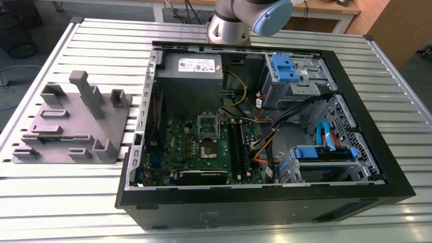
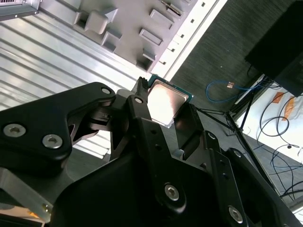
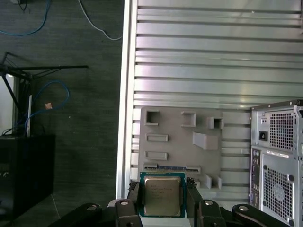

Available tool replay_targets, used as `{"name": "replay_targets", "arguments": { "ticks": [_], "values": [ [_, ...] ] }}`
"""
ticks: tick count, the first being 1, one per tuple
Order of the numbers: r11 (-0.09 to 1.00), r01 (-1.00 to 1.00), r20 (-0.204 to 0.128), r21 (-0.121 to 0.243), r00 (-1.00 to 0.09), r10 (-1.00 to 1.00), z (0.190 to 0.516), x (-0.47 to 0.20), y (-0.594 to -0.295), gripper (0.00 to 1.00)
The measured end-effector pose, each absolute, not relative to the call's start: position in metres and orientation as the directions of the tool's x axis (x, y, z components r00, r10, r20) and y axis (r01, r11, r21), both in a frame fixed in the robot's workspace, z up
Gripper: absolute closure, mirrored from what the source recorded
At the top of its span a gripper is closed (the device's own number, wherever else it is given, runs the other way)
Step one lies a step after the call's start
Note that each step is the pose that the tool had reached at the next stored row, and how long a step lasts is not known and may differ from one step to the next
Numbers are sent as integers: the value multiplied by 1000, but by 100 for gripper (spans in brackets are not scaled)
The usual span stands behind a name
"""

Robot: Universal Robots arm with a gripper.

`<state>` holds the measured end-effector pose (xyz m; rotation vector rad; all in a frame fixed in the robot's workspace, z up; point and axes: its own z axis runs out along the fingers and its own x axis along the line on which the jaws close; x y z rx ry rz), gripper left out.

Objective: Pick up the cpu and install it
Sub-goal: 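Pick up the cpu and move it towards the insertion slot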

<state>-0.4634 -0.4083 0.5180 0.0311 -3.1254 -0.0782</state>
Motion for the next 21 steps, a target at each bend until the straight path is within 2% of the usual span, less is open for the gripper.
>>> {"name": "replay_targets", "arguments": {
  "ticks": [21],
  "values": [
    [999,-20,15,50,-1000,-20,536,-463,-408,53]
  ]
}}
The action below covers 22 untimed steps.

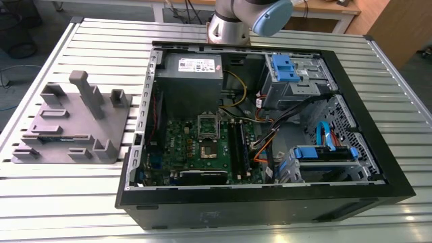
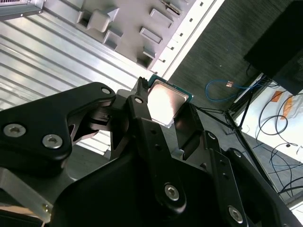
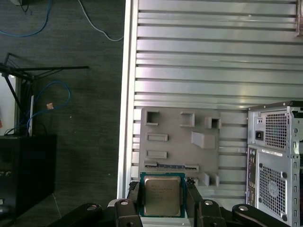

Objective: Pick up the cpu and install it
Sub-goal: 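Pick up the cpu and move it towards the insertion slot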

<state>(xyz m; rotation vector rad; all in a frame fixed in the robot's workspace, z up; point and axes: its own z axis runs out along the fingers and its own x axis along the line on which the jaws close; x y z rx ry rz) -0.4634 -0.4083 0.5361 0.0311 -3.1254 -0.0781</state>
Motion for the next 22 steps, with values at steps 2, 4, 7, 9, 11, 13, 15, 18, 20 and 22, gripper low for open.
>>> {"name": "replay_targets", "arguments": {
  "ticks": [2,4,7,9,11,13,15,18,20,22],
  "values": [
    [999,-20,15,50,-1000,-20,538,-463,-408,53],
    [999,-20,15,50,-1000,-20,540,-463,-408,53],
    [999,-20,15,50,-1000,-20,544,-463,-408,53],
    [999,-20,15,50,-1000,-20,546,-463,-408,53],
    [999,-20,15,50,-1000,-20,549,-463,-408,53],
    [999,-20,15,50,-1000,-20,552,-463,-408,53],
    [999,-20,15,50,-1000,-20,555,-463,-408,53],
    [999,-20,15,50,-1000,-20,559,-463,-408,53],
    [999,-20,15,50,-1000,-20,562,-463,-408,53],
    [999,-20,15,50,-1000,-20,564,-463,-408,53]
  ]
}}
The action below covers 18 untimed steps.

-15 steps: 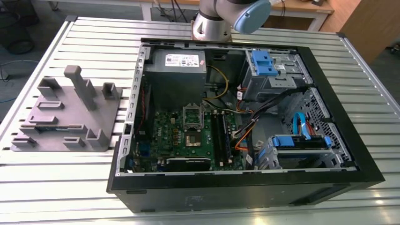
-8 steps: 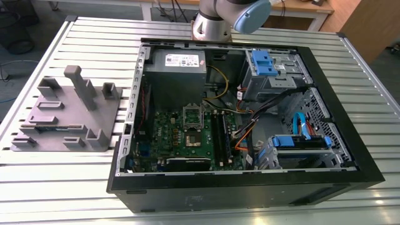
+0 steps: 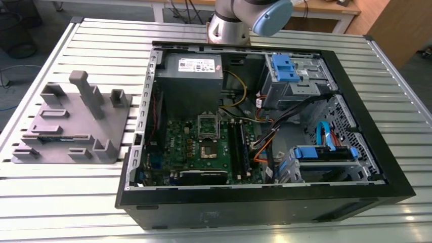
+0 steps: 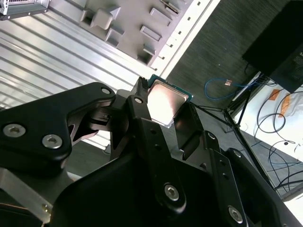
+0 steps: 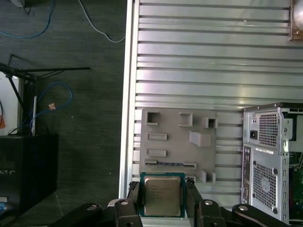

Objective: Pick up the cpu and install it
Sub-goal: 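Pick up the cpu and move it towards the insertion slot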

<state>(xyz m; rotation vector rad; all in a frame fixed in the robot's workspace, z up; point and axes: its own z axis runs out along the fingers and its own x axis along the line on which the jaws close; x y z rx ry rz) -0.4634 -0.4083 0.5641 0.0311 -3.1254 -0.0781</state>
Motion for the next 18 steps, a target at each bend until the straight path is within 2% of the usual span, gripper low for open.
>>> {"name": "replay_targets", "arguments": {
  "ticks": [18],
  "values": [
    [998,-20,14,51,-1000,-20,565,-463,-408,53]
  ]
}}
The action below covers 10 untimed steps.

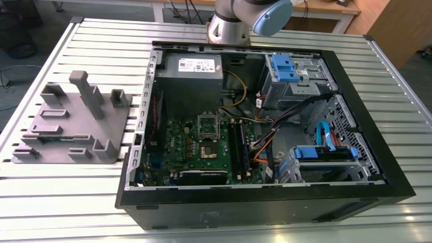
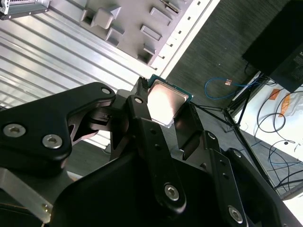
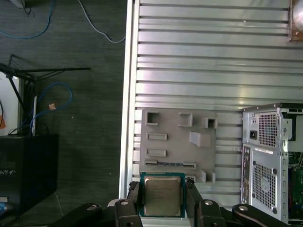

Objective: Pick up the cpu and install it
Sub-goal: 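Pick up the cpu and move it towards the insertion slot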

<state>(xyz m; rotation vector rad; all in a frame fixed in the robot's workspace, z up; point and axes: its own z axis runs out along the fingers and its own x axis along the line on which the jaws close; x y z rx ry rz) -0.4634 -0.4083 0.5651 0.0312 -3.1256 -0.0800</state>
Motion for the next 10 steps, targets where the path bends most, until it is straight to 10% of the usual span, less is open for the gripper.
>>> {"name": "replay_targets", "arguments": {
  "ticks": [10],
  "values": [
    [998,-20,13,51,-1000,-20,545,-463,-409,53]
  ]
}}
